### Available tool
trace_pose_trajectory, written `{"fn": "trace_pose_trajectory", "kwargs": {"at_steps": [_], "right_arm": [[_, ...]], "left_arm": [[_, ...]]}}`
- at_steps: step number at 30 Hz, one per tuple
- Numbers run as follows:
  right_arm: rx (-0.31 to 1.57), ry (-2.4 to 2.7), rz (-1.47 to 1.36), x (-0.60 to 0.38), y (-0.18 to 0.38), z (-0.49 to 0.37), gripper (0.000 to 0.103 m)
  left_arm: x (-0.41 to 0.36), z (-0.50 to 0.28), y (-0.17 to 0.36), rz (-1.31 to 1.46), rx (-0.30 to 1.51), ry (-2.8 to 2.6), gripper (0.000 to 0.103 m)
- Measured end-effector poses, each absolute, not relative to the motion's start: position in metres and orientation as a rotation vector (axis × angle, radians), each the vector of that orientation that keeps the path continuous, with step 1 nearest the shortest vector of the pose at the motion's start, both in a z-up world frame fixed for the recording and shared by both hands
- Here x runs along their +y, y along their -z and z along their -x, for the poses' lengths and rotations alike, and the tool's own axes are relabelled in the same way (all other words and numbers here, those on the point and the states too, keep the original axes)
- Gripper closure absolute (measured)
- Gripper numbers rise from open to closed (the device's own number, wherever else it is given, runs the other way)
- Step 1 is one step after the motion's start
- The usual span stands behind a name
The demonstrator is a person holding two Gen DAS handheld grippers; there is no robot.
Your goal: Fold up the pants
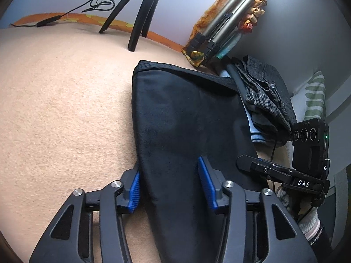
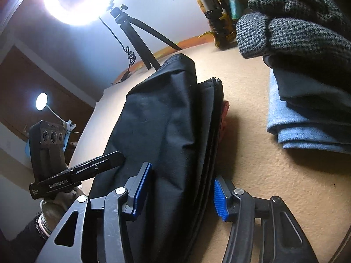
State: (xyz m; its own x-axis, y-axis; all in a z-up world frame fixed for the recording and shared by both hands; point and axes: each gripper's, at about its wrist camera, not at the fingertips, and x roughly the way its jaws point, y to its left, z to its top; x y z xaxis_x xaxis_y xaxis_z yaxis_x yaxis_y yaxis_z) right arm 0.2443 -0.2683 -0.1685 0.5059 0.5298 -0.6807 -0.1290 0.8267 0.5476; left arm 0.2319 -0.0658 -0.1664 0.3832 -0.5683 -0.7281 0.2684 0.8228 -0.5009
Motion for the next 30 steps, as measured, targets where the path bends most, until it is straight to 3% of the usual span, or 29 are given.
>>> {"fn": "trace_pose_trajectory", "kwargs": {"at_steps": [4,24,30], "right_arm": [[0.958,-0.414,-0.463,-0.266,0.169,-0.244,0.048],[0.925,-0.364,-0.388,-0.256,0.160,-0.243,0.082],[0.906,-0.362,-0.332,-0.251,0.145,-0.236,0.087]], "left_arm": [[-0.069,-0.231,0.167,0.318,1.051,0.536,0.066],[-0.087,-0.221,0.148,0.150,0.962,0.467,0.089],[-0.090,-0.214,0.135,0.109,0.923,0.474,0.092]]}}
